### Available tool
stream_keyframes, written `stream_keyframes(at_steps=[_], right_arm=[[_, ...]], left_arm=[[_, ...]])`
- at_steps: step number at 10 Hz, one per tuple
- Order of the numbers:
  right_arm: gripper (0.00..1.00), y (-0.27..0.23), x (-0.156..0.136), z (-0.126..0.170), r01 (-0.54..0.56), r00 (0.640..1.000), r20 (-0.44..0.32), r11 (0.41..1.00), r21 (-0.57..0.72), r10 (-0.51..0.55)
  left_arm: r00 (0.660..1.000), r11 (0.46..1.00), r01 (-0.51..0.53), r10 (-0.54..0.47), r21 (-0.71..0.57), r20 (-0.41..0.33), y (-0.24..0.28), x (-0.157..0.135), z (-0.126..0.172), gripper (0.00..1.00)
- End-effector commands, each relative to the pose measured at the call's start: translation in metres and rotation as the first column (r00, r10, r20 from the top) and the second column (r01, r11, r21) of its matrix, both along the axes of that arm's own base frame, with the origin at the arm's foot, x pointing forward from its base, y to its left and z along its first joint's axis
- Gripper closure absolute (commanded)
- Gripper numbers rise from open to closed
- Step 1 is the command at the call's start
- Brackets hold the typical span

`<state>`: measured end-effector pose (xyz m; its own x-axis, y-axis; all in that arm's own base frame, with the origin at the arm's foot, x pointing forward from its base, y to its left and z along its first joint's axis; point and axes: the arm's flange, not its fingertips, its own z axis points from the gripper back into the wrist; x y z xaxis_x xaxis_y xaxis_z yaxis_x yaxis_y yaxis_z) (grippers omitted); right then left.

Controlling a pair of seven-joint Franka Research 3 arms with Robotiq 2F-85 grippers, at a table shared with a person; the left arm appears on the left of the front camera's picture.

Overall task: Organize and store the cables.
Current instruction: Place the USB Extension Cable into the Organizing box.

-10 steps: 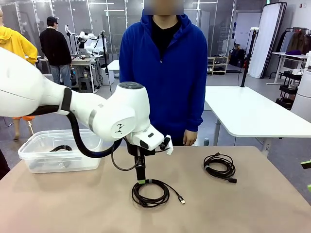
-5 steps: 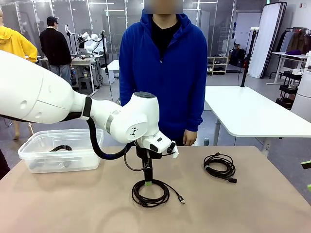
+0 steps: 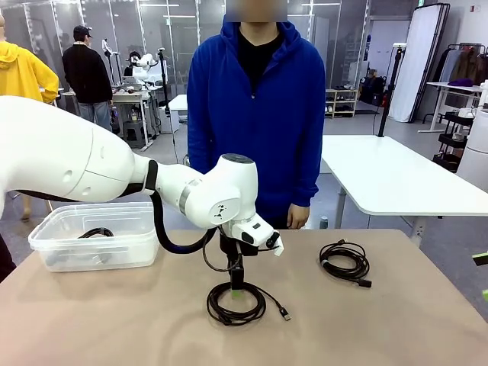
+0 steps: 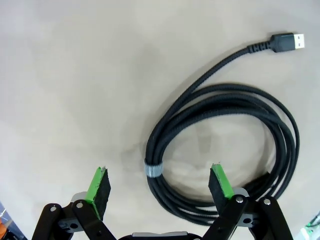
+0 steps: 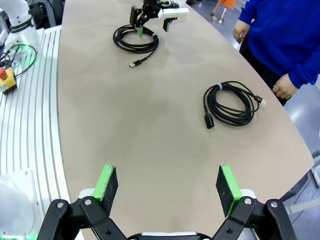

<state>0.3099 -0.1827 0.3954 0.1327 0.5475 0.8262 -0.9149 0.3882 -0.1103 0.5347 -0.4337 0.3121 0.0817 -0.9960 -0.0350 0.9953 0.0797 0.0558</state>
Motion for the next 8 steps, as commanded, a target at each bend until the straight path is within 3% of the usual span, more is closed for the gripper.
stream_keyframes(at_steps=[1, 2, 4, 5, 6, 8], right_arm=[[0.00, -0.0003, 0.0027, 0.0015, 0.004, 1.000, 0.006, 1.000, 0.010, -0.004], [0.00, -0.0003, 0.0027, 0.0015, 0.004, 1.000, 0.006, 1.000, 0.010, -0.004], [0.00, -0.0003, 0.0027, 0.0015, 0.004, 1.000, 0.006, 1.000, 0.010, -0.004], [0.00, -0.0003, 0.0027, 0.0015, 0.004, 1.000, 0.006, 1.000, 0.010, -0.004], [0.00, -0.0003, 0.0027, 0.0015, 0.004, 1.000, 0.006, 1.000, 0.010, -0.004], [0.00, -0.0003, 0.0027, 0.0015, 0.004, 1.000, 0.006, 1.000, 0.010, -0.004]], left_arm=[[1.000, 0.999, 0.029, -0.029, 0.016, 0.012, -0.0082, 0.0039, -0.0053, 0.03], [1.000, 0.999, 0.030, -0.030, 0.017, 0.007, -0.0092, 0.0034, -0.0067, 0.05], [1.000, 0.999, 0.029, -0.029, 0.032, -0.001, -0.0054, 0.0037, -0.0054, 0.56], [0.999, 0.999, 0.033, -0.033, 0.037, 0.001, -0.0041, 0.0021, -0.0047, 0.88], [0.999, 0.999, 0.034, -0.034, 0.028, 0.000, -0.0038, 0.0014, -0.0036, 1.00], [0.999, 0.998, 0.043, -0.043, 0.036, -0.010, -0.0031, -0.0013, -0.0038, 1.00]])
